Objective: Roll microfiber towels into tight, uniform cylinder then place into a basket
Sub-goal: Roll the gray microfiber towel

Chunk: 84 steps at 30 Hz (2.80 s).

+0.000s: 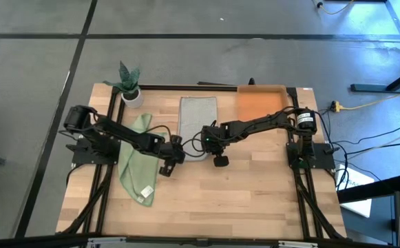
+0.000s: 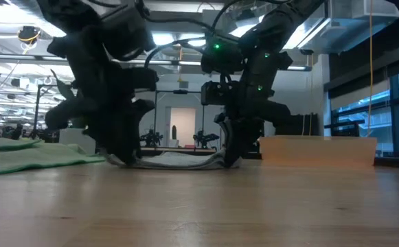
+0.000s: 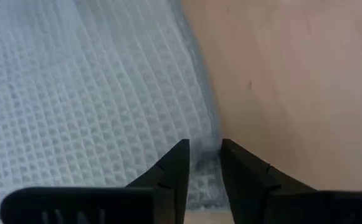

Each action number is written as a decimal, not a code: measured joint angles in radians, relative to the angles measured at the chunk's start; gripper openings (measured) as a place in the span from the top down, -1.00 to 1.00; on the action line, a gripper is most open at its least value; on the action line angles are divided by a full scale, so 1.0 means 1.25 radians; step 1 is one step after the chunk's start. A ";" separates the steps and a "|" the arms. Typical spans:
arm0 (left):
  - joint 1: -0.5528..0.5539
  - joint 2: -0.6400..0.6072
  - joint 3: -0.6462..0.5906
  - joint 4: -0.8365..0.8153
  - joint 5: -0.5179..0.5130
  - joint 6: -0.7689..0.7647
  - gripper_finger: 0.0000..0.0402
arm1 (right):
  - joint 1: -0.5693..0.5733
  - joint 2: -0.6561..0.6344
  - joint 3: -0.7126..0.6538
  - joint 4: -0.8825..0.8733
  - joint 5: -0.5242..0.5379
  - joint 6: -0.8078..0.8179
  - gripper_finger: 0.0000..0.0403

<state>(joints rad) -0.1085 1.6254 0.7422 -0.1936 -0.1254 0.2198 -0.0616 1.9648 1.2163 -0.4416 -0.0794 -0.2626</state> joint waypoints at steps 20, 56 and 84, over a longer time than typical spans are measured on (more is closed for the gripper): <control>0.007 0.003 0.002 -0.052 0.011 -0.080 0.91 | 0.000 0.000 0.000 -0.013 -0.002 0.014 0.93; 0.136 -0.074 0.100 -0.153 0.069 -0.529 1.00 | -0.075 -0.066 0.000 -0.132 -0.196 0.369 0.95; 0.138 -0.005 0.101 -0.016 -0.115 -0.524 1.00 | -0.098 -0.066 0.002 -0.215 0.110 0.566 0.95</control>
<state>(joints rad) 0.0635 1.6188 0.8684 -0.2134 -0.2697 -0.4351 -0.1844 1.8828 1.2182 -0.7106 0.0578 0.4446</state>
